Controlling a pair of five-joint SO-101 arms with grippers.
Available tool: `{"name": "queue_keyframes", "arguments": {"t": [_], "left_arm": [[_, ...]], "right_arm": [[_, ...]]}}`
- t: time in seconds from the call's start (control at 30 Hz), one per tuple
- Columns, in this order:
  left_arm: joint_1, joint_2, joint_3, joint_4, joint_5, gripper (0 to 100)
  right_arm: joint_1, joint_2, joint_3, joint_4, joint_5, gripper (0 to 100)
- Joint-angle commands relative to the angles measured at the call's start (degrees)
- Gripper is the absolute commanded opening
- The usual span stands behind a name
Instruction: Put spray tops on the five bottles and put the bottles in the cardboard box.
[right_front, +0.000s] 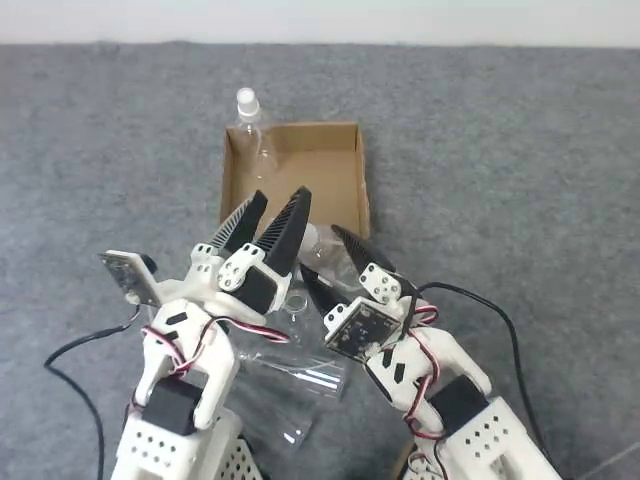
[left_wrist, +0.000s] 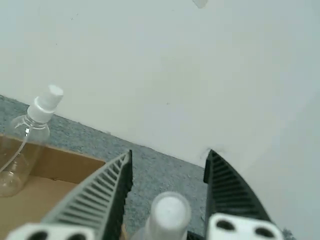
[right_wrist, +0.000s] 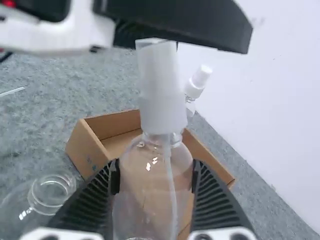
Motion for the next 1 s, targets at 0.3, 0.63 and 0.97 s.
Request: {"name": "queue_keyframes", "arguments": {"t": [0.3, 0.63, 0.97], "left_arm": [[-6.51, -2.02, -7.6, 4.13, 6.59, 22], [-10.46, -8.62, -7.78, 8.88, 9.23, 22], [-9.93, -8.62, -5.93, 8.7, 9.23, 22]], "right_arm": [[0.04, -1.98, -0.97, 0.48, -5.63, 1.3], [0.66, -2.07, -1.23, -0.13, -7.74, 1.3], [4.09, -2.15, -6.33, -0.13, -16.09, 1.6]]}}
